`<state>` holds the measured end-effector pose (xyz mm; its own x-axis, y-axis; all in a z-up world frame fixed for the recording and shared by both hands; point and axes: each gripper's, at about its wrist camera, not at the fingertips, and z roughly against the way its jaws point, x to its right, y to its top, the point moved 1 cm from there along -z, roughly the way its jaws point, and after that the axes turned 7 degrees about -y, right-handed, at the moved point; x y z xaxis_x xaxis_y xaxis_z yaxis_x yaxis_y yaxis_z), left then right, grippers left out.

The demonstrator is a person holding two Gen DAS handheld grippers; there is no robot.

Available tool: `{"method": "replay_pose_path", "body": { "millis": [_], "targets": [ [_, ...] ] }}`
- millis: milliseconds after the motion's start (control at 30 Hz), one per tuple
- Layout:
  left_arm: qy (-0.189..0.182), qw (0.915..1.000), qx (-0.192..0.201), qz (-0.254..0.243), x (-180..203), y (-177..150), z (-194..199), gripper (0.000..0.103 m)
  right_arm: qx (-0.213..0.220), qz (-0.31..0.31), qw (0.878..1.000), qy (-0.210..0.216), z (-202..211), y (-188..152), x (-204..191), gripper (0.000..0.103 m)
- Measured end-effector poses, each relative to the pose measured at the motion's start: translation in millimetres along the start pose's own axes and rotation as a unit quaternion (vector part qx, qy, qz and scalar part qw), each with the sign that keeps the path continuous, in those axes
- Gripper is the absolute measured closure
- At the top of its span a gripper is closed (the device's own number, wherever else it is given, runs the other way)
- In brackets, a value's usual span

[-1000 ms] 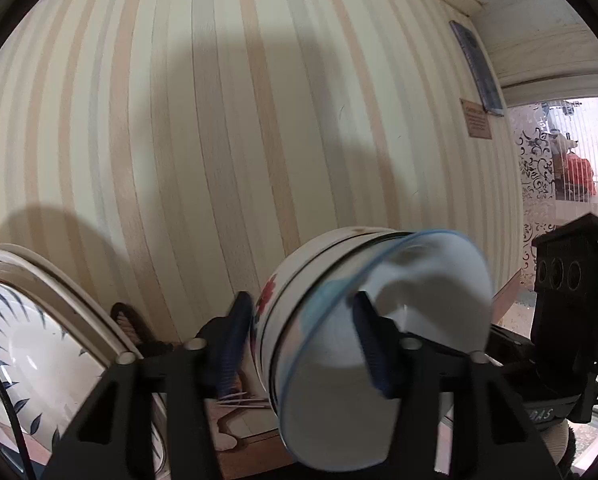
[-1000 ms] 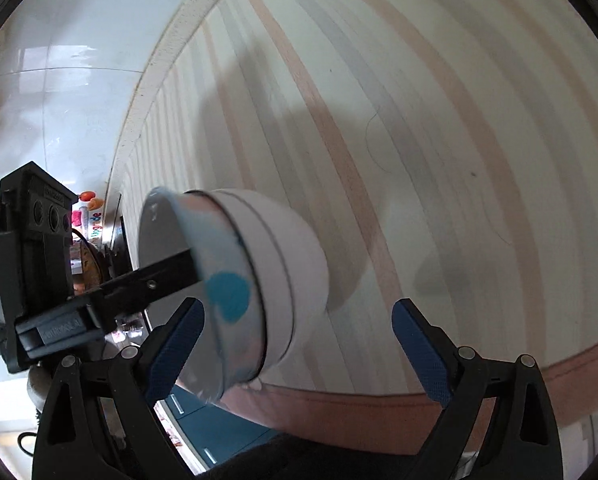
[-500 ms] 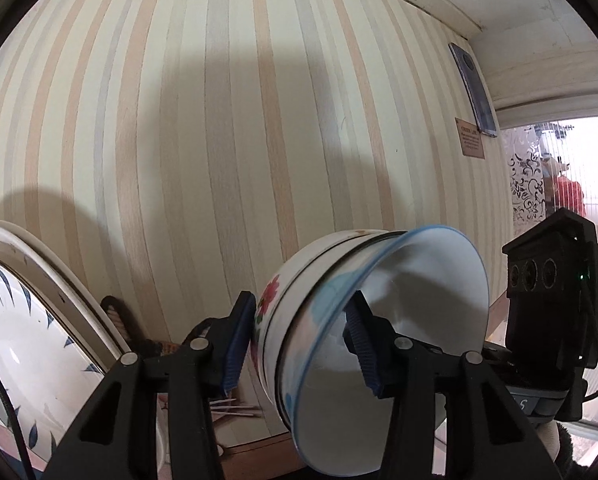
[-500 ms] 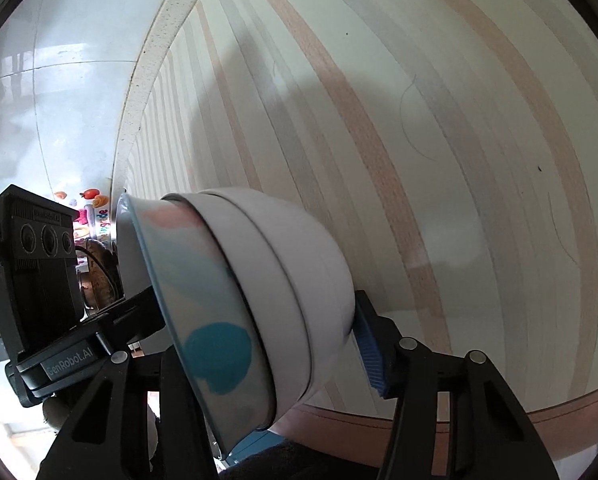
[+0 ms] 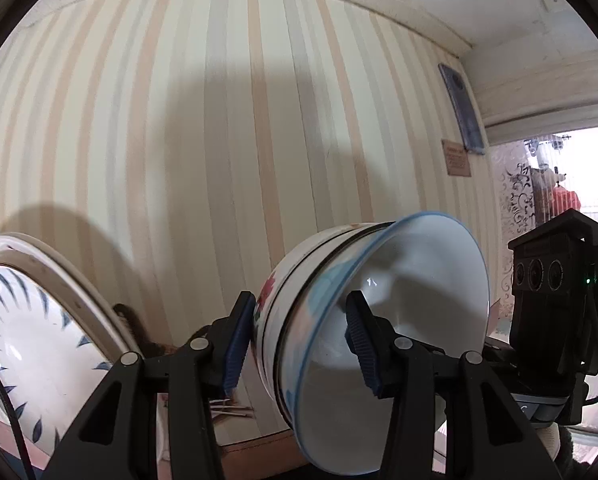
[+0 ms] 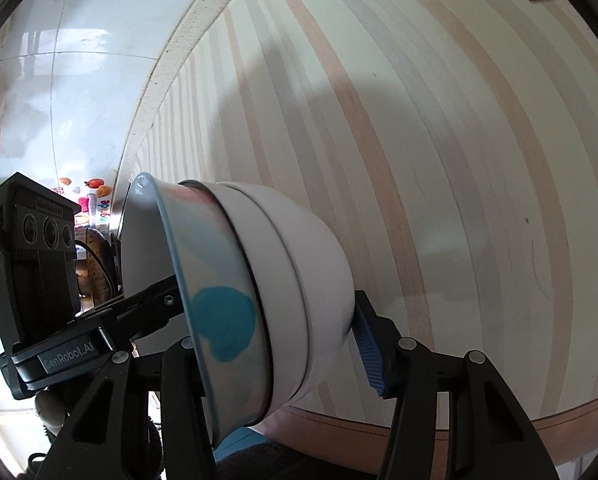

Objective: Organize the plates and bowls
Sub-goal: 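Lift the nested bowl stack and carry it over the plate stack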

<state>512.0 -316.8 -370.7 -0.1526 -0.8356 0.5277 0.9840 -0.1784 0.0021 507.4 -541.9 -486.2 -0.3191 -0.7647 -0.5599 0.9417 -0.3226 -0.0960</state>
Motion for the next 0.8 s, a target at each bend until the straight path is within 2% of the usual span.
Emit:
{"method": "replay_pose_path", "body": {
  "millis": [367,800],
  "targets": [
    [-0.005,0.9995,0.029,0.01,-31.4,-9.9,59.3,0.06,0.007,0.034,0.999,0.01,18.6,-1.2,-51.5,0.048],
    [0.009,0.998,0.049,0.039,-116.5,-35.5,117.1,0.06,-0.003,0.061,0.998,0.023,-32.3,-32.4,-138.5,0.048]
  ]
}}
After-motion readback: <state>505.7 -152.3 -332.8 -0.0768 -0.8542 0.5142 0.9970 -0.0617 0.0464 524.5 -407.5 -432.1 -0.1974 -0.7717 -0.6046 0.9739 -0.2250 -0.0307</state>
